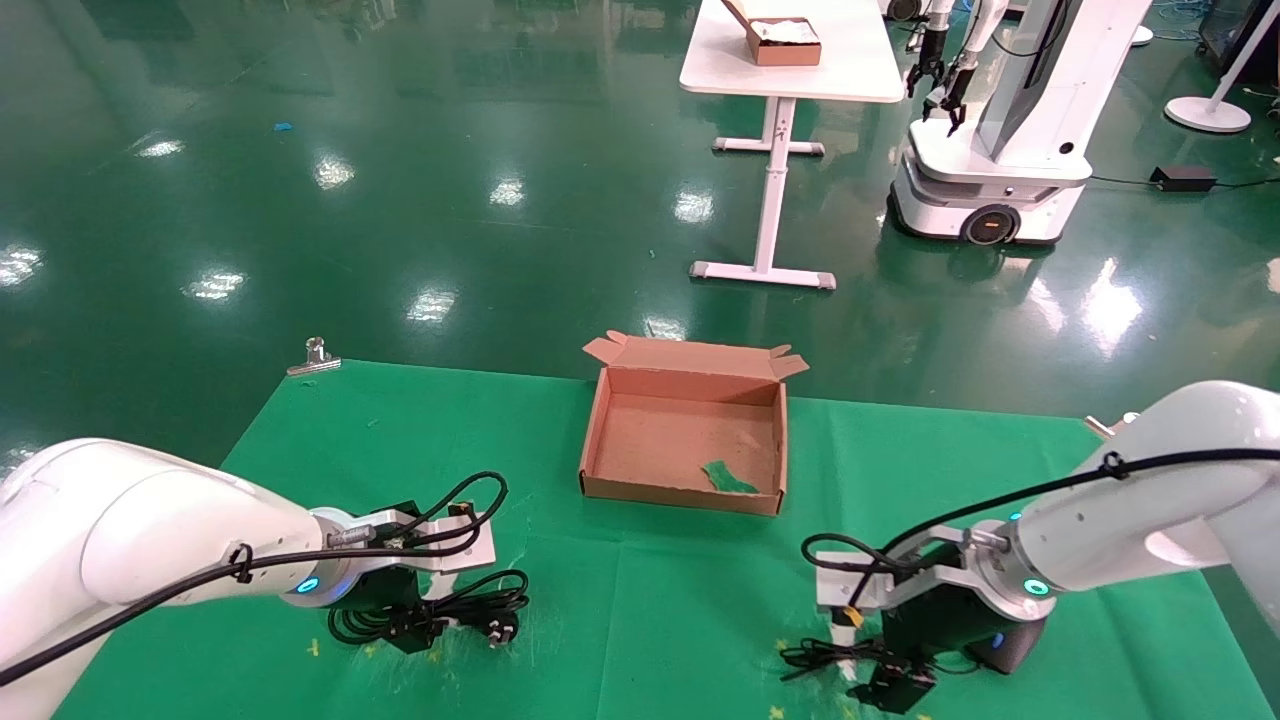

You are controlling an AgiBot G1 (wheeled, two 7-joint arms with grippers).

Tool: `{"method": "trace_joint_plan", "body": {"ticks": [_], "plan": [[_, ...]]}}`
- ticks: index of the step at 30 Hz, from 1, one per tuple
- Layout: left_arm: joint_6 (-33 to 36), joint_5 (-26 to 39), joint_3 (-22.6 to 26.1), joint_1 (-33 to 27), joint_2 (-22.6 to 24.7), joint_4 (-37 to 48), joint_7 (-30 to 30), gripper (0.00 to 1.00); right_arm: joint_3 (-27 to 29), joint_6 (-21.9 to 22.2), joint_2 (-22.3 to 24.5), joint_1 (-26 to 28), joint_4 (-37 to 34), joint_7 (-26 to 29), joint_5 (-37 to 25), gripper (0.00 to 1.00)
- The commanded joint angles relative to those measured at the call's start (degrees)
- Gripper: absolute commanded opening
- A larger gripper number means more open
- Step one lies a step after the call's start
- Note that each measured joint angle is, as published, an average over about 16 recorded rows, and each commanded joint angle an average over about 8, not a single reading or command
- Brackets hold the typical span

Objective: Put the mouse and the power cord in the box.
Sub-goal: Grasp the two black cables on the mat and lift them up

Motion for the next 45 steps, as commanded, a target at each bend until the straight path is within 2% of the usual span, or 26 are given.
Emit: {"method": "trace_joint_plan", "body": {"ticks": [1, 45], "plan": [[0.0, 0.0, 0.0, 0.0, 0.0, 0.0, 0.0, 0.00, 0.1, -0.1, 0.2, -0.1, 0.4, 0.0, 0.1, 0.00], [0.1, 0.0, 0.0, 0.0, 0.0, 0.0, 0.0, 0.00, 0.4, -0.5, 1.0, -0.5, 2.2, 0.2, 0.8, 0.00]]}}
